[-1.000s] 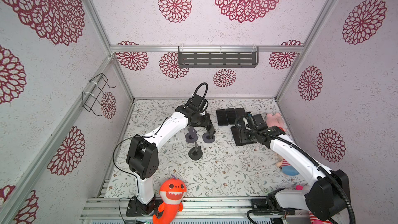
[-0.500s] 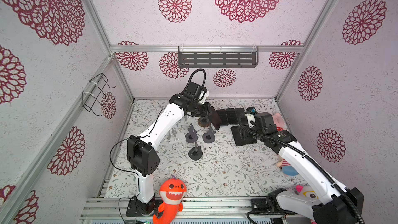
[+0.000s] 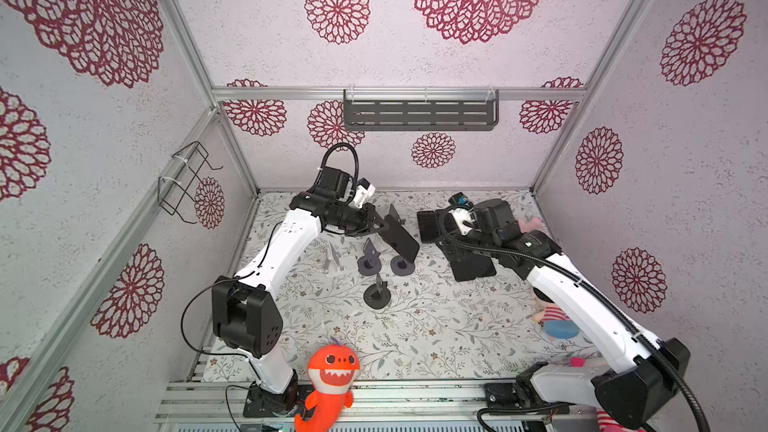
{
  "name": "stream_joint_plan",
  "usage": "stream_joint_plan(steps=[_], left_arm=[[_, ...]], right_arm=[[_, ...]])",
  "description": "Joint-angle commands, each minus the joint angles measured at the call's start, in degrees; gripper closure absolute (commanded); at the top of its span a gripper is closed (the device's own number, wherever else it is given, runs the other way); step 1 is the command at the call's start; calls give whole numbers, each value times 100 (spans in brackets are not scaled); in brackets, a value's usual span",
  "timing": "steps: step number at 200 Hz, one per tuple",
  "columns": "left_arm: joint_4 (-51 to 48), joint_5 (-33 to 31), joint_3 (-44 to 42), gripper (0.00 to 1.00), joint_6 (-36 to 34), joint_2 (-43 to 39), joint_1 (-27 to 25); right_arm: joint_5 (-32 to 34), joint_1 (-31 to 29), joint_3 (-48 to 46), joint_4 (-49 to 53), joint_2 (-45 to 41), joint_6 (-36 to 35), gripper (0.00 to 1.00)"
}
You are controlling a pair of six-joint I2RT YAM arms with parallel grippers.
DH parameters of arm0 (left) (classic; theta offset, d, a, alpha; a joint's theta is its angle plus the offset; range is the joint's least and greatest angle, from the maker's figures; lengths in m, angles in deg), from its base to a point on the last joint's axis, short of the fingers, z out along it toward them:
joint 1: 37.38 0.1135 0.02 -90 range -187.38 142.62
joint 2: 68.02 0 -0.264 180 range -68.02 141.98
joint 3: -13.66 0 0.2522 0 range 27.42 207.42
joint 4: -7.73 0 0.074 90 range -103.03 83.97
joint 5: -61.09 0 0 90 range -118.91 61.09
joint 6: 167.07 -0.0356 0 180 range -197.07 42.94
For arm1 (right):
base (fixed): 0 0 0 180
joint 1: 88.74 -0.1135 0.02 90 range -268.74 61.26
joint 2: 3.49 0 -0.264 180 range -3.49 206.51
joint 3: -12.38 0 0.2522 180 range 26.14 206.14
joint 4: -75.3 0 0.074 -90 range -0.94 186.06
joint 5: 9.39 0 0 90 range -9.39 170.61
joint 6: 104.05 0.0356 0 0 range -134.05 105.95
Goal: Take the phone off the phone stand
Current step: 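Carry the phone toward the right gripper while the right gripper approaches, then close the right gripper on the phone while the left gripper holds it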
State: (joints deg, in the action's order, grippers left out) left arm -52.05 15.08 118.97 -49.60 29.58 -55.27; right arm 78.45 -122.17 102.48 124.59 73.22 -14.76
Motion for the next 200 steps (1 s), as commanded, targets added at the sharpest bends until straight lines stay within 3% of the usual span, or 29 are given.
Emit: stream_joint_plan(steps=[1,19,51,100,153,200], left_arm=[[537,871,-318,100,-34,-200,213],[245,1278,-418,100,-373,-86,275],[-112,1323,-555,100,-932,30,282],[22,1427,-757,100,-901,12,366],[170,1465,-827,100,-783,-4,446],[187,1441,-849,100,-801,-5,453]], right_arm=[[-147,-377,469,385,397,-401,8],[-246,-648,795,480,851,-570,2],[-379,-955,1265,497,1554,-872,1],[-391,-1155,1641,515,2203,-1202,2],[-763,-1227,1625,363,2322,-1163,2],[-660,-1227,1627,288,2434,-1116,12]])
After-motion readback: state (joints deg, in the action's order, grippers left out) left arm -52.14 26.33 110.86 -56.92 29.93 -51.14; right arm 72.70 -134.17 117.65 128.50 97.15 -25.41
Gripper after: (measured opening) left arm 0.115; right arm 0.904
